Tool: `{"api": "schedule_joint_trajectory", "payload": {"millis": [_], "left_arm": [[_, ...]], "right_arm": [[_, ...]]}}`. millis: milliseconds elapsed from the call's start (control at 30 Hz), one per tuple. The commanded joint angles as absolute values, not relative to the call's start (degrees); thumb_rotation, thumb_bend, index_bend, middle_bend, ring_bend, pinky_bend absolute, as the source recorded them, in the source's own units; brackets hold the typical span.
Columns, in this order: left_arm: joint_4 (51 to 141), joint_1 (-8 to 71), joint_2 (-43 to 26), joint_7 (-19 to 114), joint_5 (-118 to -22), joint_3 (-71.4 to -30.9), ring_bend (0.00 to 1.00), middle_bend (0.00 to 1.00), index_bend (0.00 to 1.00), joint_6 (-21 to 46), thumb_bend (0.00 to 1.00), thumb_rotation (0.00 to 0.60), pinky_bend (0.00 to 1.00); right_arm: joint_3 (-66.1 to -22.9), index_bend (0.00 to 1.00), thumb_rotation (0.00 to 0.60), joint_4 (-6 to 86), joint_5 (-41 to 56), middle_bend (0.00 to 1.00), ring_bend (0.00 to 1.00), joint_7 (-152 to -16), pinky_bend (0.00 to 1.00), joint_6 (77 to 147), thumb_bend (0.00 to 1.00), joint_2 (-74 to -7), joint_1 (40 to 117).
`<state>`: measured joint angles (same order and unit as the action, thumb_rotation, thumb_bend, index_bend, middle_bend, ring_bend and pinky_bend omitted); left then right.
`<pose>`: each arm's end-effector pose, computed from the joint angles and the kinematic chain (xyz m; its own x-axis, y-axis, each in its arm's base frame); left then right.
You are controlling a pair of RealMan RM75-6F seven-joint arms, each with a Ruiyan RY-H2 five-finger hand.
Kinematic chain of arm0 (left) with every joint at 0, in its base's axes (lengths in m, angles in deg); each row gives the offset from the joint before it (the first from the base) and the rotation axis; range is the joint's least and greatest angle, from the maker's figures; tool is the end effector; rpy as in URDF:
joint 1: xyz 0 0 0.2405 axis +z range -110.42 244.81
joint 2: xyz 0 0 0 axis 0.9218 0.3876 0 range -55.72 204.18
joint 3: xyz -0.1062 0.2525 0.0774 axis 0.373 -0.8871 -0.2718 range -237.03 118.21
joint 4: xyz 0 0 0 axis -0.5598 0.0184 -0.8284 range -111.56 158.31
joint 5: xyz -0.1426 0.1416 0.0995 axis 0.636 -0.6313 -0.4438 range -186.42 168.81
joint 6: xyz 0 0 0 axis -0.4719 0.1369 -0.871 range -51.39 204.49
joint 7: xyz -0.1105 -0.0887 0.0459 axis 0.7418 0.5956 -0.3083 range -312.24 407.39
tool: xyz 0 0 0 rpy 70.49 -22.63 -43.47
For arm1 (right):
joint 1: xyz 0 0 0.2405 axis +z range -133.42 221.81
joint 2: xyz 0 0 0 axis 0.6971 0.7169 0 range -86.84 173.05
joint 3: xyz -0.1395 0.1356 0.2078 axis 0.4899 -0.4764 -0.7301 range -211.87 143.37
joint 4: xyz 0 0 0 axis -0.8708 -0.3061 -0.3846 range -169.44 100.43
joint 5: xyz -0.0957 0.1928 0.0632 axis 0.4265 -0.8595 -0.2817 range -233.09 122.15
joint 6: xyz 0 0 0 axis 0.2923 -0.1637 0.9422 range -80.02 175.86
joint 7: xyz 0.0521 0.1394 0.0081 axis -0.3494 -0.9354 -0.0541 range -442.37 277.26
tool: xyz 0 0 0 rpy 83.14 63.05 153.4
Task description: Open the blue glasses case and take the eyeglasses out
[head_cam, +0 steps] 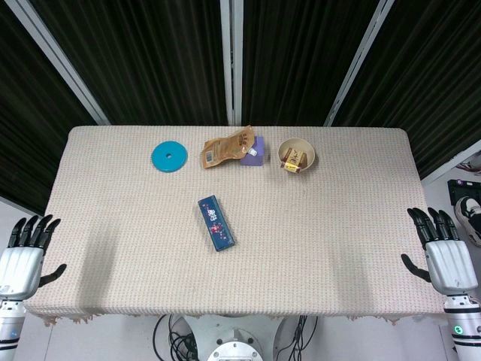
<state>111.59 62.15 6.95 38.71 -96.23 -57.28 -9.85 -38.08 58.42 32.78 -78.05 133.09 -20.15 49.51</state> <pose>-0.3481 0.1884 0.1459 0.5481 -0.0159 0.8363 0.8357 -0.0319 -0.5483 -0.3327 -0.1956 0.1630 0.4719 0.0242 0.8813 -0.8795 -0.0560 0.4725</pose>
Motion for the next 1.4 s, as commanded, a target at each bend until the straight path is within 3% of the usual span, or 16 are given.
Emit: {"api": "schedule_joint_trajectory", "payload": {"millis": [33,433,600,800,900,1133,1400], "left_arm": [[111.6,61.8,6.9,38.6,-95.7,-57.3,0.00,0.08,0.12,-9.0,0.15,0.600,0.00],[114.5,61.9,7.8,38.5,-98.1,-57.4,0.00,0.09,0.12,-11.0,0.16,0.600,0.00],[117.8,57.6,10.3,39.8,-102.5,-56.8,0.00,0.10,0.12,-7.8,0.31,0.600,0.00],[123.5,46.6,12.6,42.2,-106.4,-53.4,0.04,0.19,0.16,3.1,0.51,0.600,0.02],[125.5,39.2,12.0,44.7,-104.6,-50.9,0.04,0.19,0.17,12.5,0.59,0.600,0.02],[123.2,24.9,5.6,43.7,-95.5,-46.1,0.04,0.20,0.18,30.9,0.61,0.600,0.01],[114.9,14.4,-4.7,39.1,-85.8,-44.1,0.04,0.20,0.18,40.6,0.60,0.600,0.00]], "right_arm": [[-38.2,0.00,0.600,58.5,32.5,0.11,0.00,-77.9,0.00,132.8,0.19,-20.3,49.7],[-38.2,0.00,0.600,57.9,33.0,0.11,0.00,-79.2,0.00,134.0,0.19,-20.3,49.4],[-38.0,0.00,0.600,57.1,33.8,0.11,0.00,-80.8,0.00,134.8,0.22,-20.2,49.1],[-37.6,0.00,0.600,57.2,35.9,0.11,0.00,-81.3,0.00,135.9,0.32,-19.9,49.2],[-37.3,0.00,0.600,57.3,36.8,0.11,0.00,-81.5,0.00,136.2,0.35,-19.8,49.2],[-37.0,0.00,0.600,57.4,37.3,0.11,0.00,-81.6,0.00,136.5,0.46,-19.7,49.1],[-36.7,0.00,0.600,57.1,36.7,0.11,0.00,-81.9,0.00,135.9,0.48,-19.8,48.9]]}}
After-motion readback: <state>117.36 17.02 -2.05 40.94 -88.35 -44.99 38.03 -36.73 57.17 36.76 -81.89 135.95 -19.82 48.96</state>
